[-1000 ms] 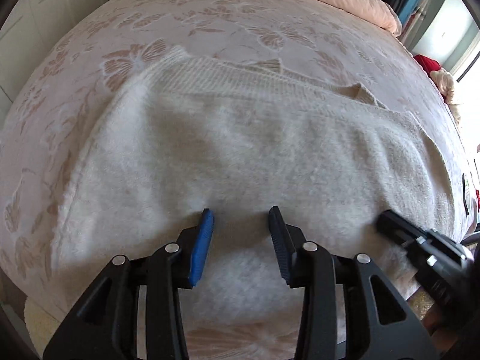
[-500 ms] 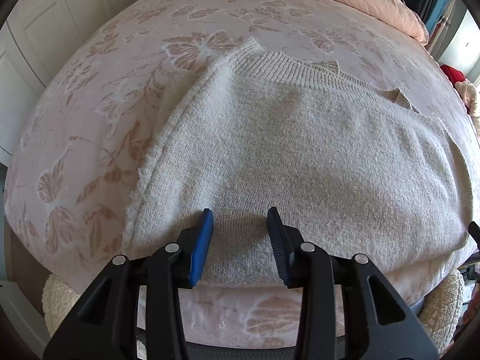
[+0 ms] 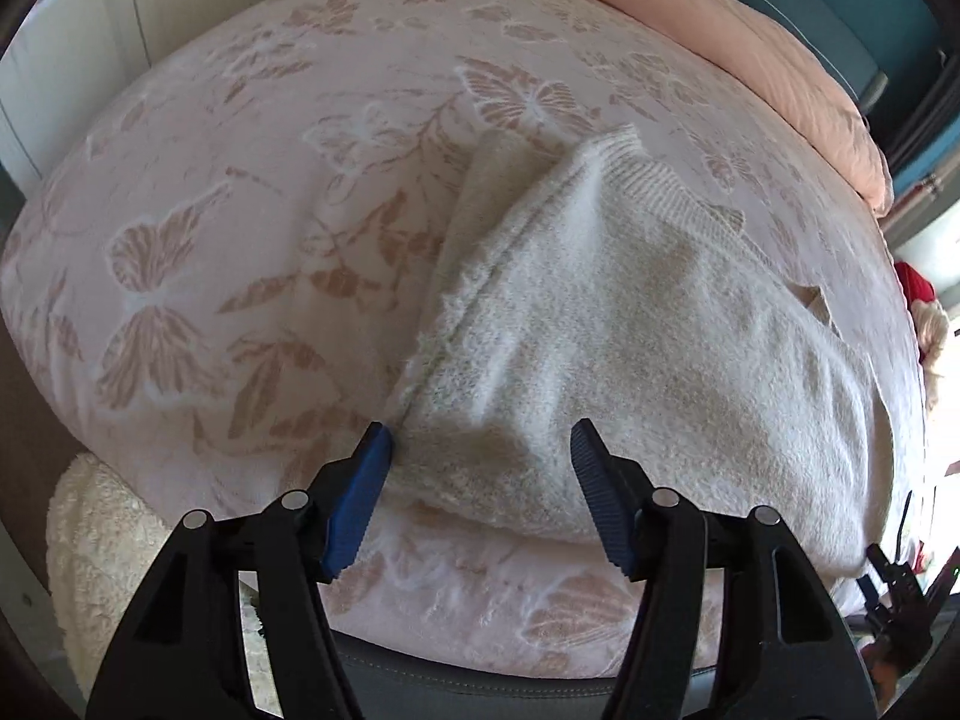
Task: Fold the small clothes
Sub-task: 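Grasp the folded edge of the sweater again with both tools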
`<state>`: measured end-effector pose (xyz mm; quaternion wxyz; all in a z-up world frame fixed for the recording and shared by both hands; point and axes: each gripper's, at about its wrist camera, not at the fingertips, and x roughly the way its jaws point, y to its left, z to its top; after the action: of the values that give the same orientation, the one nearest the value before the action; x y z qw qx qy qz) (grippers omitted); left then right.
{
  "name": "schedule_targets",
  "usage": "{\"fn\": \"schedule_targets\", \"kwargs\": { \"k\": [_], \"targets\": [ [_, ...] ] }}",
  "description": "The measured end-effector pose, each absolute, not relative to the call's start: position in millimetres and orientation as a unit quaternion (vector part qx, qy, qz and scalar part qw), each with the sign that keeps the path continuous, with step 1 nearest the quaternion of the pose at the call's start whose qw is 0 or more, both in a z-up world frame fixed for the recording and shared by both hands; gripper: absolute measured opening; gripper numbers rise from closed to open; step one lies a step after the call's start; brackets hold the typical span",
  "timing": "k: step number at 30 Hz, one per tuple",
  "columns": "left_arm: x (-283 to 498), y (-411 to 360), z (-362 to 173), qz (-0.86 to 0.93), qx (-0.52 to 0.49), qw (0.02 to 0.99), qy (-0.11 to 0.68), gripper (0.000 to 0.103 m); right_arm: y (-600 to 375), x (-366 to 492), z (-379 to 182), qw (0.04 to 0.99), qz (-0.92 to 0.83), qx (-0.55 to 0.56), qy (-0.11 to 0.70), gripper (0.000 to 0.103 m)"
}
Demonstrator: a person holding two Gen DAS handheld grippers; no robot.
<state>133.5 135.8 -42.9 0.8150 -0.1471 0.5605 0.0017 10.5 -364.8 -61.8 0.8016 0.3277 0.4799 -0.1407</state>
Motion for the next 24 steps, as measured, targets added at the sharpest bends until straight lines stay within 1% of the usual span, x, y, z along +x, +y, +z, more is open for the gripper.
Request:
{"fn": "schedule_targets", "kwargs": {
  "k": [1, 2, 3, 4, 5, 7, 9, 10, 12, 14, 16, 17, 18, 19, 20, 21, 23, 24],
  "targets": [
    [138, 137, -50, 0.003, -0.140, 0.807, 0.574, 0.037, -358, 14, -52, 0.810, -0.137, 0.312, 0.478, 0.022],
    [139, 137, -51, 0.004, -0.134, 0.805, 0.578, 0.030, -351, 15, -35, 0.828, -0.135, 0.289, 0.461, 0.017],
    [137, 137, -44, -0.004, -0.138, 0.808, 0.573, 0.019, -347, 15, -18, 0.844, -0.129, 0.272, 0.443, 0.015],
    [135, 138, -34, -0.012, -0.142, 0.812, 0.566, 0.012, -346, 14, -3, 0.855, -0.127, 0.261, 0.430, 0.014],
    [133, 139, -25, -0.017, -0.140, 0.817, 0.560, 0.011, -349, 13, 5, 0.860, -0.130, 0.257, 0.421, 0.013],
    [132, 140, -15, -0.019, -0.130, 0.821, 0.556, 0.011, -362, 14, -4, 0.856, -0.144, 0.241, 0.434, 0.013],
    [135, 142, -26, -0.003, -0.110, 0.818, 0.565, 0.010, -381, 22, -50, 0.819, -0.162, 0.240, 0.496, 0.013],
    [138, 144, -38, 0.006, -0.106, 0.811, 0.575, 0.010, -389, 20, -70, 0.803, -0.162, 0.262, 0.510, 0.013],
    [137, 146, -57, 0.017, -0.106, 0.803, 0.586, 0.011, -395, 9, -67, 0.803, -0.155, 0.311, 0.483, 0.016],
    [134, 142, -49, 0.017, -0.091, 0.810, 0.579, 0.011, -394, 4, -50, 0.808, -0.159, 0.315, 0.472, 0.023],
    [132, 138, -35, 0.009, -0.082, 0.813, 0.576, 0.014, -387, 6, -29, 0.824, -0.176, 0.271, 0.466, 0.031],
    [131, 137, -23, 0.003, -0.082, 0.821, 0.565, 0.014, -384, 11, -20, 0.832, -0.176, 0.254, 0.461, 0.032],
    [131, 135, -10, -0.003, -0.083, 0.831, 0.549, 0.014, -382, 18, -13, 0.837, -0.171, 0.249, 0.457, 0.036],
    [134, 132, 2, -0.011, -0.084, 0.840, 0.535, 0.014, -382, 28, -10, 0.840, -0.163, 0.248, 0.455, 0.049],
    [140, 127, 11, -0.022, -0.083, 0.846, 0.526, 0.014, -380, 40, -8, 0.842, -0.155, 0.245, 0.454, 0.057],
    [149, 120, 17, -0.033, -0.082, 0.849, 0.521, 0.016, -379, 54, -8, 0.843, -0.149, 0.240, 0.458, 0.058],
    [172, 105, 17, -0.049, -0.076, 0.848, 0.523, 0.031, -377, 86, -17, 0.838, -0.141, 0.229, 0.476, 0.059],
    [186, 98, 12, -0.052, -0.071, 0.847, 0.524, 0.045, -378, 100, -22, 0.834, -0.146, 0.222, 0.484, 0.059]
  ]
}}
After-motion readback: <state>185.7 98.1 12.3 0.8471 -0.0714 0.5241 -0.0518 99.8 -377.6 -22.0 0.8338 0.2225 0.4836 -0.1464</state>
